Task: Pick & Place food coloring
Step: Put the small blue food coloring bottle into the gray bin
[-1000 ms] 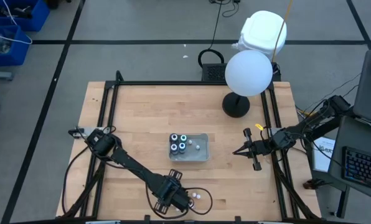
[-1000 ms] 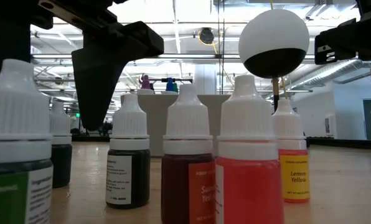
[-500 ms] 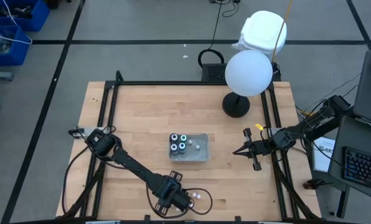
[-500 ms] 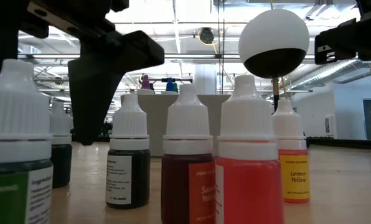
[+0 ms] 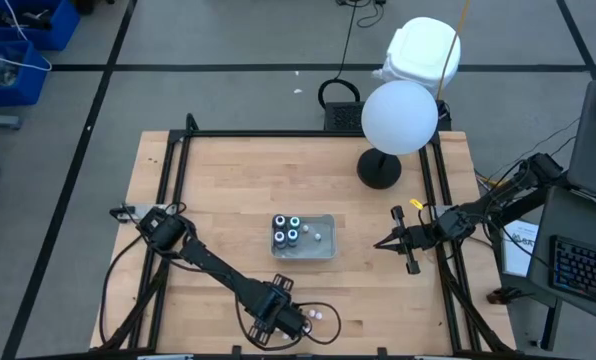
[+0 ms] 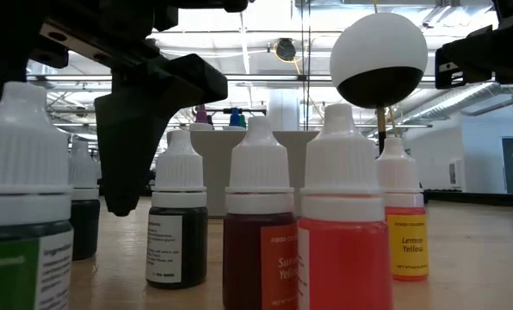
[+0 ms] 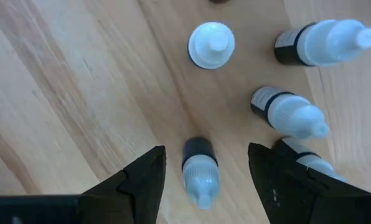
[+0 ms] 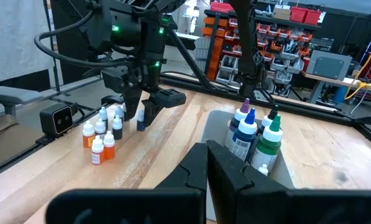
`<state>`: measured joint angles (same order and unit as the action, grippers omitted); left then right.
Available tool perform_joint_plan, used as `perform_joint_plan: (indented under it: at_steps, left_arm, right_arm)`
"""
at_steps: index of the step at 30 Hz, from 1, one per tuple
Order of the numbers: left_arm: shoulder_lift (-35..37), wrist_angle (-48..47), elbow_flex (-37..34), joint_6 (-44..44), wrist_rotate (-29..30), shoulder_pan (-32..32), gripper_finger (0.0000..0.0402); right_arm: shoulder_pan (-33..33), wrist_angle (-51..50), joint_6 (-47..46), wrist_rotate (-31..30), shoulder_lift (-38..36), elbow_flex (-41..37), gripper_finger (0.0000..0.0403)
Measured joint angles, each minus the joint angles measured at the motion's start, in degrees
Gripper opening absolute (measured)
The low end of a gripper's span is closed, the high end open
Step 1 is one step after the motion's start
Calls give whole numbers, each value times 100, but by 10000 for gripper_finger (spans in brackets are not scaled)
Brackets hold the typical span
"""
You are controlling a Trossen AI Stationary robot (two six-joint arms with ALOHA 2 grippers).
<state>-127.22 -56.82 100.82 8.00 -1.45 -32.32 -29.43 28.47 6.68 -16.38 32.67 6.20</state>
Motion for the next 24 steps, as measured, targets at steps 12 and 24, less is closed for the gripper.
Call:
perform_joint_plan:
  at_steps: [12,24]
  left_arm:
    - [0,4,0,-36,0,89,128]
    - [61,-64,6,-285,59,111,67]
  right_arm:
    - [-2,0,0,0,2,0,0]
    - [-1,0,0,0,0,0,0]
